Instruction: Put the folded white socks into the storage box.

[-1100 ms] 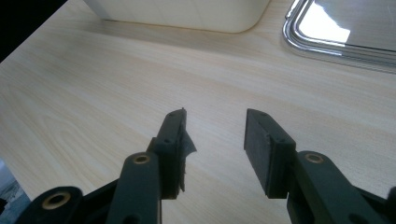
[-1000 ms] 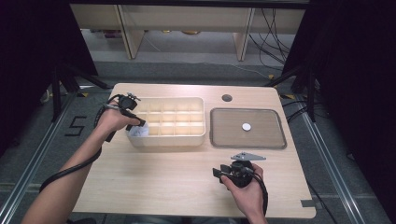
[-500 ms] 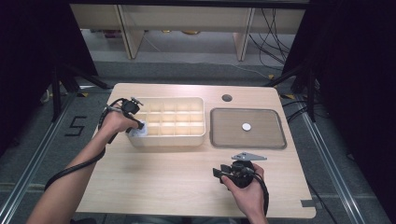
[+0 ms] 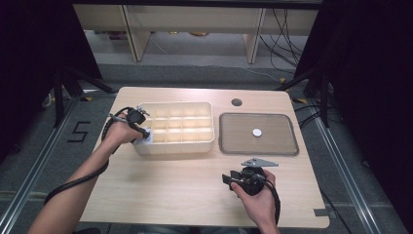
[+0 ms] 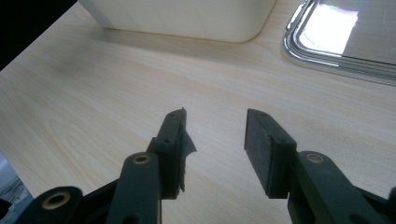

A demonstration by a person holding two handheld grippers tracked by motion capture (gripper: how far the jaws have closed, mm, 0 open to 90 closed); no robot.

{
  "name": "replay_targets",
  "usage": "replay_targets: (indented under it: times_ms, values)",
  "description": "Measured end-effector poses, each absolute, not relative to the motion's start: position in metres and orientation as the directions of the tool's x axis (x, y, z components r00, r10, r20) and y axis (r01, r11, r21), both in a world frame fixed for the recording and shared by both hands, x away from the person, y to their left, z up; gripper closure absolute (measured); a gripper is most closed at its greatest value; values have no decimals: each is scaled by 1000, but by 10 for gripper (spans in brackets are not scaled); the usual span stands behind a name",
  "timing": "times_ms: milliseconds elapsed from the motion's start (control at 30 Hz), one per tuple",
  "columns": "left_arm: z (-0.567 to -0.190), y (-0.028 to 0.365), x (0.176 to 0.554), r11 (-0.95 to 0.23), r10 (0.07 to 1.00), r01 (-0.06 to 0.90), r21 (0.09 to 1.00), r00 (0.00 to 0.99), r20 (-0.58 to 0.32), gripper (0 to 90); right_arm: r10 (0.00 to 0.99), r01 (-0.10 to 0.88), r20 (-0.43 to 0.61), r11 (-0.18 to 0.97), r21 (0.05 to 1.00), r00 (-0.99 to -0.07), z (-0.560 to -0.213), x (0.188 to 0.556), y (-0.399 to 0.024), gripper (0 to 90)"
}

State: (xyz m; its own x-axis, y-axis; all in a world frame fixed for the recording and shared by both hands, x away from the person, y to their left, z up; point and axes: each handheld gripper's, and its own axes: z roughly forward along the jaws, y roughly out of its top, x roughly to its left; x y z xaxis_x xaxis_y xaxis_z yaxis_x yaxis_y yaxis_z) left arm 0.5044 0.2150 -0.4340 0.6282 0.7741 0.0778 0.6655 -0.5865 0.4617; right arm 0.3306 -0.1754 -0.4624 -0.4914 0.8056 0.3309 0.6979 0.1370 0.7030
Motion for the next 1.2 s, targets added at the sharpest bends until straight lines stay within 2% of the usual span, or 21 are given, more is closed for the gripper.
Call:
replay_targets:
  times_ms: [133,200,533,833,1200]
  values:
    - [-434,213,501,-603,766,666,439,637,86,771,815,683,294,160,713,-499,-461,331,-178,594]
    - [-437,211,500,-612,765,665,428,635,106,776,810,694,319,143,706,-492,-461,330,-177,594]
    - [-444,217,500,-571,793,706,418,606,60,789,808,688,314,148,710,-498,-461,330,-177,596]
    - [-456,209,501,-623,773,708,333,623,121,795,811,690,300,166,705,-502,-461,329,-178,596]
    - [-451,212,506,-615,775,720,320,627,78,784,804,690,312,161,705,-506,-462,329,-179,592]
